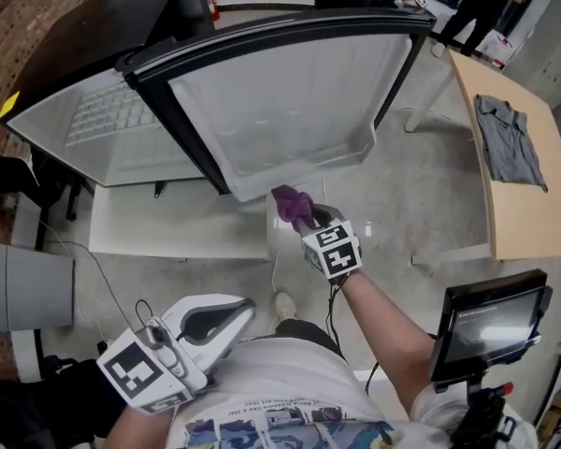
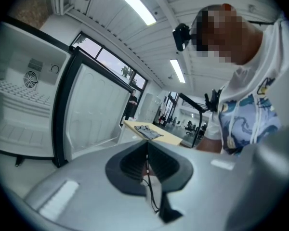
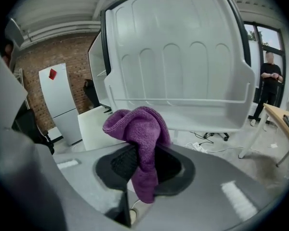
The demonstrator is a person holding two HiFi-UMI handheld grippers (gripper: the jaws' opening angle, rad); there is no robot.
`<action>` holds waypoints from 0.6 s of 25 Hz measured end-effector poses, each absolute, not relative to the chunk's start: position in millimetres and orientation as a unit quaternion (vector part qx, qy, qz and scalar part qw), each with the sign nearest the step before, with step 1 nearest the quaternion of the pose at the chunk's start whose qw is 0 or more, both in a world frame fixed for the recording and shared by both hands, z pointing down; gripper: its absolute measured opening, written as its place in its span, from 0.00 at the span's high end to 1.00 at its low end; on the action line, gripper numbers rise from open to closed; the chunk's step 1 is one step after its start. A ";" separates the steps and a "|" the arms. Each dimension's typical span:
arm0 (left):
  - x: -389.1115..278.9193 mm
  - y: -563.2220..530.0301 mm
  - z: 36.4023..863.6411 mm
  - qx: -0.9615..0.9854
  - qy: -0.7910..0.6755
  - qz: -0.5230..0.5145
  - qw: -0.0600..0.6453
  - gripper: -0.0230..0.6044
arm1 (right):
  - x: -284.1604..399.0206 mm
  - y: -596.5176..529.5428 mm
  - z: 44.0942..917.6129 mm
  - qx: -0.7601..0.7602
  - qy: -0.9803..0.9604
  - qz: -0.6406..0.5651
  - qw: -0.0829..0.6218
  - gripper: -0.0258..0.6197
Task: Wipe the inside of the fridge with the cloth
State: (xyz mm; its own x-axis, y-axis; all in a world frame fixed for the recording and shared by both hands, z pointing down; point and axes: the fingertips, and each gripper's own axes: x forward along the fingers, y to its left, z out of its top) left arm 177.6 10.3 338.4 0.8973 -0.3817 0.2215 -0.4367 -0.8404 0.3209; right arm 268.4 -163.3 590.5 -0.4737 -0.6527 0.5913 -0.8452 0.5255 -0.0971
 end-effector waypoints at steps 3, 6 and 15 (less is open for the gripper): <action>162.9 11.1 335.4 0.951 -0.230 0.068 0.193 0.95 | 240.8 -167.2 591.5 0.427 -0.844 0.193 0.261 0.84; 143.7 10.5 337.0 0.949 -0.248 0.069 0.184 0.95 | 213.4 -172.4 591.5 0.409 -0.850 0.194 0.268 0.84; 113.9 11.5 335.1 0.943 -0.271 0.066 0.183 0.95 | 177.2 -189.9 589.5 0.382 -0.851 0.242 0.265 0.84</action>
